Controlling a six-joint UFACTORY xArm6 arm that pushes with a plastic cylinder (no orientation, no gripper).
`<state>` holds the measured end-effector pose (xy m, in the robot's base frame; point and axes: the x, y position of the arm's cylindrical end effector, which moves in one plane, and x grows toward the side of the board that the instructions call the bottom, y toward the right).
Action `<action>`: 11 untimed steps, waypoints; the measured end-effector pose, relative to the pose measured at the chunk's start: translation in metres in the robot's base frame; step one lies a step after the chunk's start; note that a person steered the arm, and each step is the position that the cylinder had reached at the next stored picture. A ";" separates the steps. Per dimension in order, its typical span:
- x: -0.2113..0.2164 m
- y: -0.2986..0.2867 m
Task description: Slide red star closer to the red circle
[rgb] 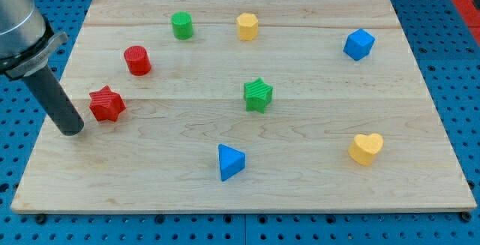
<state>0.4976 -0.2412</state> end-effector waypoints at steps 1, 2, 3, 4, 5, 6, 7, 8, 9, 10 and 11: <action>-0.015 0.012; -0.030 0.024; -0.044 0.031; -0.033 0.023; -0.020 0.034; -0.014 0.072; -0.025 0.075; -0.020 0.053; -0.023 0.059; -0.041 0.069; -0.056 0.069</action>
